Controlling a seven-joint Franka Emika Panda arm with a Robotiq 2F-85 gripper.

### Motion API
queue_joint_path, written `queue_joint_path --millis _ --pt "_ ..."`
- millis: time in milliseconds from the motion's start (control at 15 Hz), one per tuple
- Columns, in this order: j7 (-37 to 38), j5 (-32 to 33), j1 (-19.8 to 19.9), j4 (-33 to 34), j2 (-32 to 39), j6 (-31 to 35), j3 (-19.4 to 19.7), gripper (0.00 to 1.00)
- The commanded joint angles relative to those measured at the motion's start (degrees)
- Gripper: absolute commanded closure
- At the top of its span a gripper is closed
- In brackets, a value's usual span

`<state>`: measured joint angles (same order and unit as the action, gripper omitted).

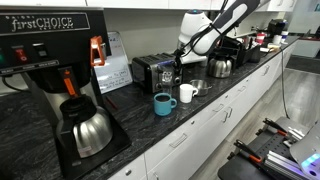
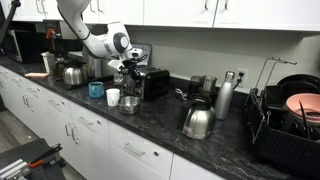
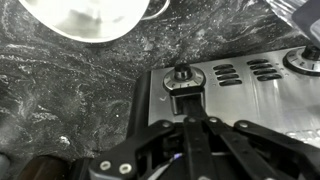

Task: Push down the lever on the right side of the toaster

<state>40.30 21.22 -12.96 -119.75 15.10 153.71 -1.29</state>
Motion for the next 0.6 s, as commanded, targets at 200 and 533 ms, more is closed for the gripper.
queue_joint_path --millis 200,533 --pt "1.28 0.1 -1.75 -0.29 2.07 2.05 1.91 1.0" --pt "1.39 -0.65 -1.78 -0.58 2.57 2.52 1.79 1.0"
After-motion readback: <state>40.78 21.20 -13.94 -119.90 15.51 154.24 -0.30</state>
